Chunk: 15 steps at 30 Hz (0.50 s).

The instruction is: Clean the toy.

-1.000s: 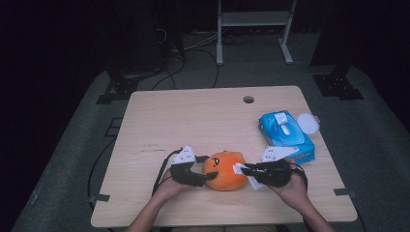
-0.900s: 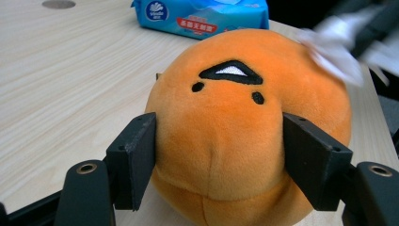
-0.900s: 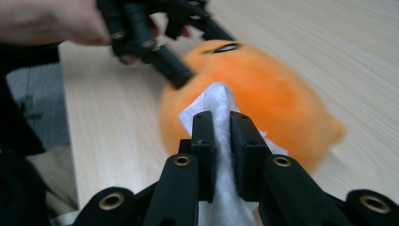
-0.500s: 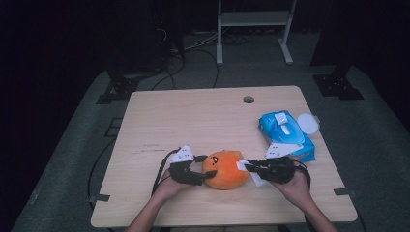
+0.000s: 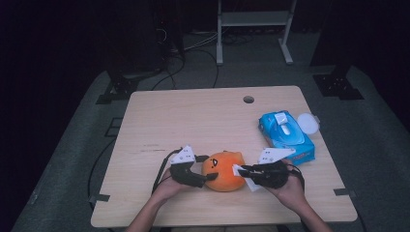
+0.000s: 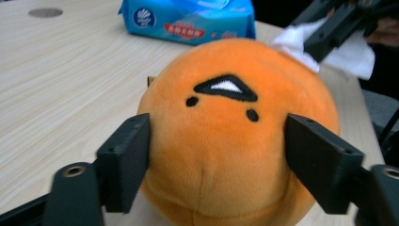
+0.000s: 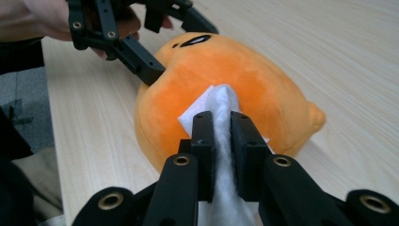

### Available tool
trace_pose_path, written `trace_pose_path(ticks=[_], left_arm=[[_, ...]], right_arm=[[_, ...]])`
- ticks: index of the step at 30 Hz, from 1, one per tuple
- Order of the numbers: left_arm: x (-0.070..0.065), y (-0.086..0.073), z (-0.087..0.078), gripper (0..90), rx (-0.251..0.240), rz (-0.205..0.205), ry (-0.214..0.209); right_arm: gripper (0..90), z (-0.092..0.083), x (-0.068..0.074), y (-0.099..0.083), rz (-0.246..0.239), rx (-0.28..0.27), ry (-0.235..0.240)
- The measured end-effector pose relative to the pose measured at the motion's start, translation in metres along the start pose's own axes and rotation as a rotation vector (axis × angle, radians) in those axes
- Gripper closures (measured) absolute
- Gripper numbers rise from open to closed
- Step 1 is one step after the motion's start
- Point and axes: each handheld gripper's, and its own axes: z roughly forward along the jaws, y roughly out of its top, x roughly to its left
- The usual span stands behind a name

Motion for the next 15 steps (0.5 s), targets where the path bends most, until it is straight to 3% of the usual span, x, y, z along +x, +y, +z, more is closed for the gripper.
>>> trace_pose_path(ticks=[4, 8, 10, 12, 15], left_arm=[[0.002, -0.003, 0.001, 28.2, -0.005, -0.009, -0.001], [0.003, -0.004, 0.0, 28.0, -0.011, -0.017, -0.003], [0.003, -0.003, 0.001, 27.8, -0.011, -0.037, -0.001], [0.0, -0.001, 0.003, 27.5, -0.014, -0.04, 0.007], [-0.006, 0.003, 0.007, 27.2, -0.021, -0.04, 0.029]], right_arm=[[79.9, -0.004, -0.017, -0.005, 0.049, -0.009, -0.027], [80.0, -0.006, -0.02, -0.007, 0.054, 0.004, -0.061], [80.2, -0.007, -0.019, -0.006, 0.072, -0.012, -0.038], [80.2, -0.006, -0.01, -0.001, 0.045, -0.02, -0.027], [80.0, 0.002, 0.007, 0.007, 0.002, -0.031, 0.042]])
